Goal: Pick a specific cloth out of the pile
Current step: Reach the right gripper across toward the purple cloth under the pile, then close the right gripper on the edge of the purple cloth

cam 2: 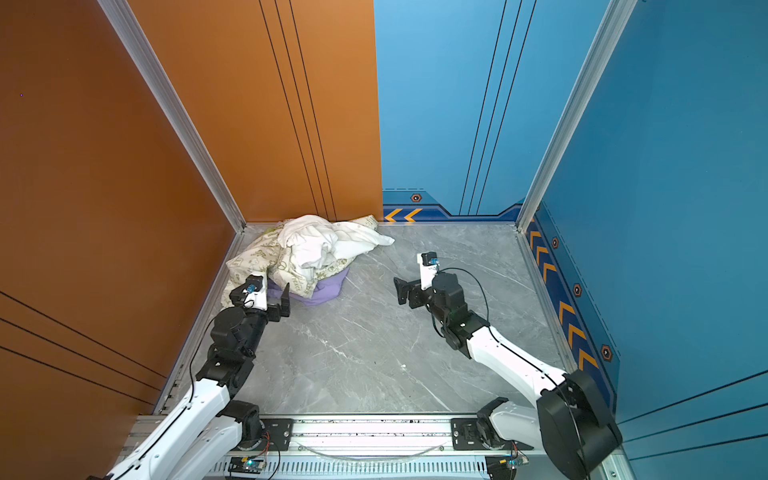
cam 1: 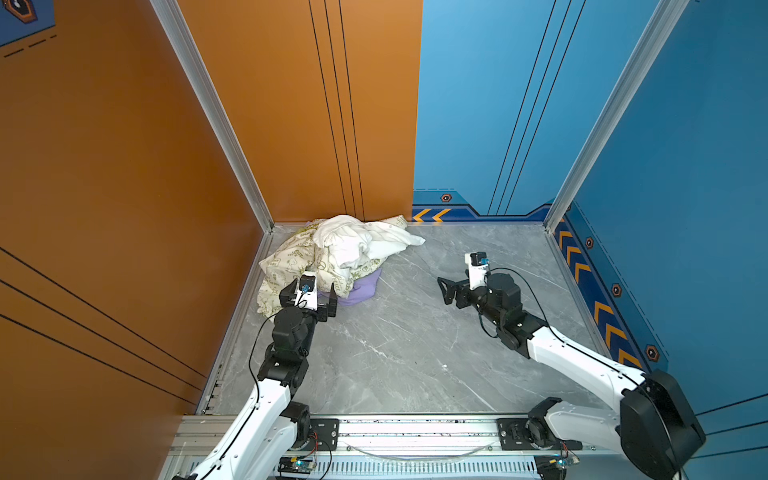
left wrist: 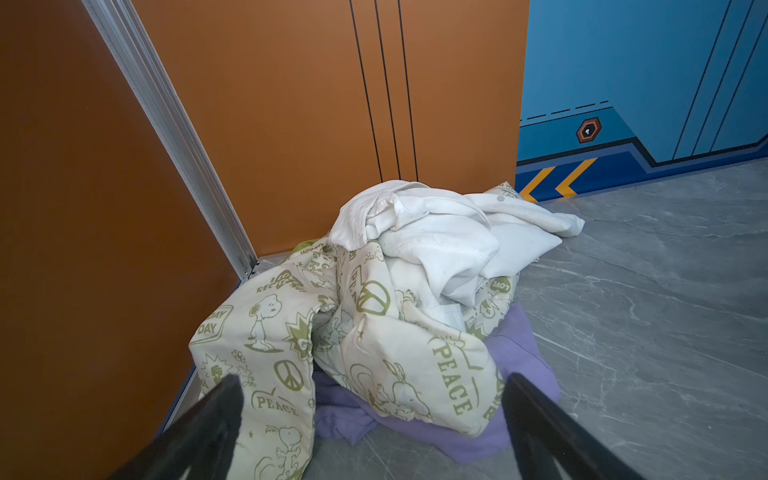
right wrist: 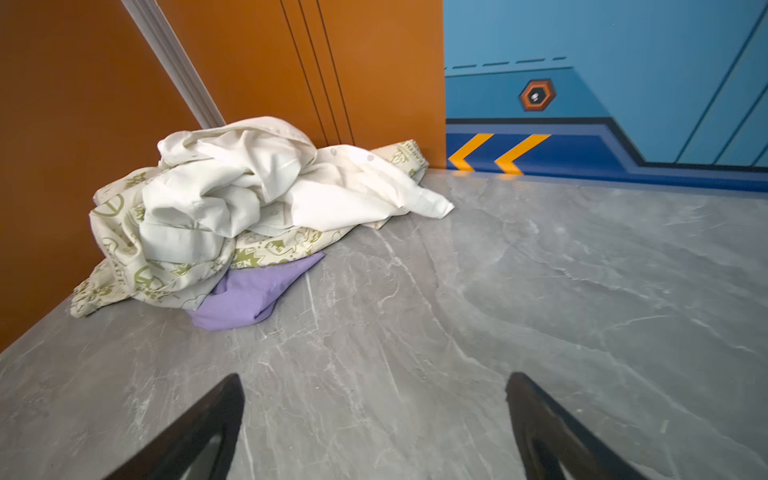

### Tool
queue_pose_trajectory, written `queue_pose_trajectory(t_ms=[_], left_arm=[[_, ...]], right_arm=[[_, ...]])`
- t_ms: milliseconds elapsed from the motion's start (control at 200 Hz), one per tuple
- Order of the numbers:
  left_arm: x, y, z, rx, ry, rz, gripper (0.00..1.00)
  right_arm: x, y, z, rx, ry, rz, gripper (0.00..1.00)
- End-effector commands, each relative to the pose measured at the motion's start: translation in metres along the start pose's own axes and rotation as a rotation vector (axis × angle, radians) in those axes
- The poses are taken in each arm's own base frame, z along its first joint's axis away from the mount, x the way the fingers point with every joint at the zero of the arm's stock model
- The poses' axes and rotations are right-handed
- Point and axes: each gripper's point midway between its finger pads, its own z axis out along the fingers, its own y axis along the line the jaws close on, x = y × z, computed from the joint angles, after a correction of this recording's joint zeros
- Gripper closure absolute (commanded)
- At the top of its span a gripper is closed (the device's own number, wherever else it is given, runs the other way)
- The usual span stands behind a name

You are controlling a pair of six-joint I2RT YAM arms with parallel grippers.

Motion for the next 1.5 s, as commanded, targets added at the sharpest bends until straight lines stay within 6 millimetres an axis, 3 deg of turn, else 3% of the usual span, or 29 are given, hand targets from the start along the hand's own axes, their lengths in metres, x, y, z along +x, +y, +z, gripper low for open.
queue_pose_trajectory(t_ms=[0, 115, 305, 531, 786, 886, 901, 936, 1496], left_arm=[[-0.003, 0.003, -0.001, -0.022, 0.002, 0.035, 0.02], [-0.004, 0.005, 0.000, -0.030, 0.002, 0.047, 0.02], [-0.004, 0.009, 0.000, -0.052, 0.008, 0.070, 0.02], [-0.004, 0.012, -0.001, -0.064, 0.007, 0.075, 0.02], [-0.004, 0.013, -0.001, -0.069, 0.008, 0.077, 0.02], [-0.005, 0.013, -0.001, -0.067, 0.005, 0.076, 0.02], [-0.005, 0.013, -0.001, -0.067, 0.004, 0.076, 0.02], [-0.004, 0.013, -0.001, -0.068, 0.007, 0.076, 0.02], [-0.004, 0.014, -0.001, -0.073, 0.009, 0.078, 0.02]], right_arm=[[0.017, 0.019, 0.021, 0.017, 0.077, 0.091, 0.03], [0.027, 0.042, 0.046, 0.006, 0.093, 0.206, 0.08], [0.048, 0.090, 0.085, -0.104, 0.139, 0.382, 0.29], [0.070, 0.108, 0.124, -0.137, 0.146, 0.645, 0.51], [0.097, 0.126, 0.155, -0.141, 0.168, 0.819, 0.54], [0.097, 0.134, 0.161, -0.147, 0.164, 0.847, 0.55], [0.109, 0.132, 0.165, -0.131, 0.181, 0.846, 0.55], [0.113, 0.133, 0.169, -0.127, 0.186, 0.853, 0.56], [0.135, 0.142, 0.201, -0.093, 0.210, 0.919, 0.69]])
